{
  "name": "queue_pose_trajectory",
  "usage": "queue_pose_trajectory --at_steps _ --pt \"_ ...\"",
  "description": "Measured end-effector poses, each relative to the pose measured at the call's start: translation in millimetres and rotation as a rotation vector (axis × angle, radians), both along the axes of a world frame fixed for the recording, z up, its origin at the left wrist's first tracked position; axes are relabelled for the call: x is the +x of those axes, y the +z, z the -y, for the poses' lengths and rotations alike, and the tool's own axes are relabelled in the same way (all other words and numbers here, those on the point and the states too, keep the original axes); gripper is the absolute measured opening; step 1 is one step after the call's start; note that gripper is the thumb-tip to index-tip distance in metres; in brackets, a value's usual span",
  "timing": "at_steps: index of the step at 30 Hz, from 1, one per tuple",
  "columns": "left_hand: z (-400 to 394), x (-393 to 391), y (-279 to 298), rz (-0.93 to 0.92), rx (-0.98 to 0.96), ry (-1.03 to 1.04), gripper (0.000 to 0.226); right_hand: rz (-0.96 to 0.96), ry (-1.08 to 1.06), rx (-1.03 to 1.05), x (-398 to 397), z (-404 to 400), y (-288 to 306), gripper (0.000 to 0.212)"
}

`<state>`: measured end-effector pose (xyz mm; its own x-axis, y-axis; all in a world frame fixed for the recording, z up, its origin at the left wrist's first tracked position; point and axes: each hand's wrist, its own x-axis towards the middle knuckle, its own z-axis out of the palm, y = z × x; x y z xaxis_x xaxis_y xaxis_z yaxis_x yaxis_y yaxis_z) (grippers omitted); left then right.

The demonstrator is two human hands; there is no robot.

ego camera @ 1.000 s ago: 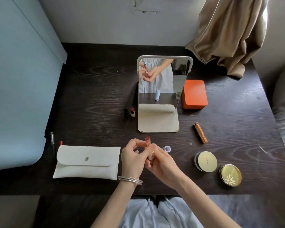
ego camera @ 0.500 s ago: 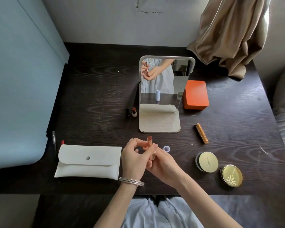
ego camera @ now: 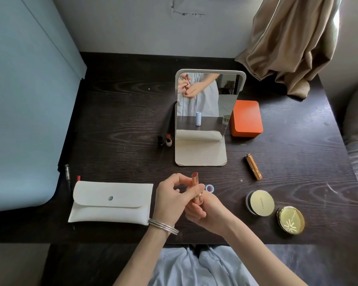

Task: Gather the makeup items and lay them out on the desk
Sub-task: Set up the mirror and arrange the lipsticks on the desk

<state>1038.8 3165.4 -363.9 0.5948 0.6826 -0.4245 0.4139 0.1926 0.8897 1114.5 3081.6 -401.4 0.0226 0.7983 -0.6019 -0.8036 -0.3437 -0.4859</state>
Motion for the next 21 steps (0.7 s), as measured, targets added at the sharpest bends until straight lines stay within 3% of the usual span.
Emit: queue_pose_trajectory --at_steps 2,4,7,11,17,21 --pt "0 0 0 -0.003 0.014 0.038 0.015 -0.011 -0.037 -0.028 1 -1 -2 0.072" --pt "-3 0 -3 -0.013 0.041 0.097 0.016 0.012 -0.083 -0.018 1 -1 -2 0.056" --pt "-11 -1 -6 -0.049 0.07 0.151 0.019 0.142 -0.071 0.096 1 3 -6 0.04" --pt "-23 -6 -9 -0.024 0.059 0.058 0.022 0.232 0.009 0.237 4 1 1 0.021" --pt "-52 -20 -13 0.051 -0.069 -0.364 0.031 0.142 0.064 0.204 10 -11 3 0.034" --pt "-61 -16 -27 0.044 -0.023 -0.311 0.034 0.104 0.07 0.107 13 -18 1 0.039"
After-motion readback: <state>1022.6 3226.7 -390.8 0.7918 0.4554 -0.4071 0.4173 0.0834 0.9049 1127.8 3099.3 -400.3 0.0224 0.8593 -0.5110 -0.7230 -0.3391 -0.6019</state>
